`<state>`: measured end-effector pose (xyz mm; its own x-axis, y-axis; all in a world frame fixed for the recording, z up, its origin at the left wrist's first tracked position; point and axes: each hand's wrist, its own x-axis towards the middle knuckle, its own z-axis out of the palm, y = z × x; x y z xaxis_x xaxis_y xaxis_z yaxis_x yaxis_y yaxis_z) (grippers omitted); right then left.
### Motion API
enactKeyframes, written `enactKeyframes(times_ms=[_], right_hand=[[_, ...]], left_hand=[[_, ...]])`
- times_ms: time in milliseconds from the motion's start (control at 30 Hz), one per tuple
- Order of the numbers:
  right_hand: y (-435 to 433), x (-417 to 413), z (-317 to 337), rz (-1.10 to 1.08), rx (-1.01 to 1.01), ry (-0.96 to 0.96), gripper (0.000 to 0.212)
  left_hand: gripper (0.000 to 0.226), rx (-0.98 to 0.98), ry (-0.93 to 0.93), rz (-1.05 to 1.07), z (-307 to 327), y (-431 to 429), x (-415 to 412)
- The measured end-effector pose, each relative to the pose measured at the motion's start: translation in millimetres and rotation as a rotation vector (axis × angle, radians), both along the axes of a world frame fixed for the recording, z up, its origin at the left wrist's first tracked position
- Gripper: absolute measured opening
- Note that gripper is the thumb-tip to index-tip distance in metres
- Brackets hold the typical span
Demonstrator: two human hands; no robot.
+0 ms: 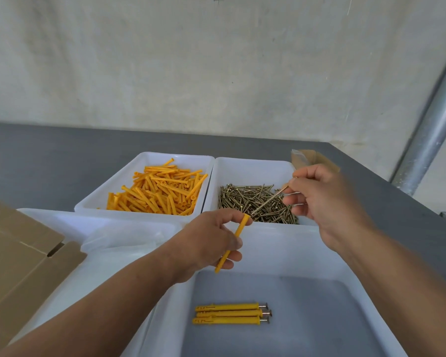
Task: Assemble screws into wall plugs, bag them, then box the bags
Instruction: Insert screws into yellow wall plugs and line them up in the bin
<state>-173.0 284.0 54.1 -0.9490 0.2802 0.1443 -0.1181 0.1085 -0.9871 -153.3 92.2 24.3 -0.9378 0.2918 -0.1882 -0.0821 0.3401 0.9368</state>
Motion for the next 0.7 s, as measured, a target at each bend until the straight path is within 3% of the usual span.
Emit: enactKeyframes(times_ms=[267,700], right_hand=[[-3,0,-5,0.037,0.100,-0.054,0.014],[-5,7,-11,0.327,0.560,-0.297,0.001]], left_hand=[[0.036,-0.043,0.035,-0.028,-6,0,-2],[0.021,-0.233,0.155,-0.027,-12,2,-2]])
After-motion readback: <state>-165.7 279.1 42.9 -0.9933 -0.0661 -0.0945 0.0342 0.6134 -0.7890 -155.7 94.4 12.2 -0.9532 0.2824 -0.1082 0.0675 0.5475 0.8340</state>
